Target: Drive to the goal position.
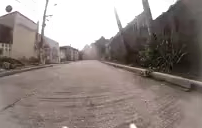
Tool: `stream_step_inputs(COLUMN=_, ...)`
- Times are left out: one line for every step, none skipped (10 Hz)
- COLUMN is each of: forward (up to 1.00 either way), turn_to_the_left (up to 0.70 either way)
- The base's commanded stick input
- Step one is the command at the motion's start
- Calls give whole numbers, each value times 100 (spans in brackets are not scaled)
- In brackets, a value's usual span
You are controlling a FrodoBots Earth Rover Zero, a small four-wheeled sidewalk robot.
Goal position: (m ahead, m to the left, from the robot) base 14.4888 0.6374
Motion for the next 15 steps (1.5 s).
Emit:
stream_step_inputs(forward=70, turn_to_the_left=1)
stream_step_inputs(forward=70, turn_to_the_left=1)
stream_step_inputs(forward=70, turn_to_the_left=1)
stream_step_inputs(forward=70, turn_to_the_left=1)
stream_step_inputs(forward=70, turn_to_the_left=1)
stream_step_inputs(forward=70, turn_to_the_left=1)
stream_step_inputs(forward=70, turn_to_the_left=1)
stream_step_inputs(forward=70, turn_to_the_left=1)
stream_step_inputs(forward=70, turn_to_the_left=1)
stream_step_inputs(forward=70, turn_to_the_left=1)
stream_step_inputs(forward=70, turn_to_the_left=1)
stream_step_inputs(forward=70, turn_to_the_left=1)
stream_step_inputs(forward=70, turn_to_the_left=1)
stream_step_inputs(forward=70, turn_to_the_left=1)
stream_step_inputs(forward=70, turn_to_the_left=1)
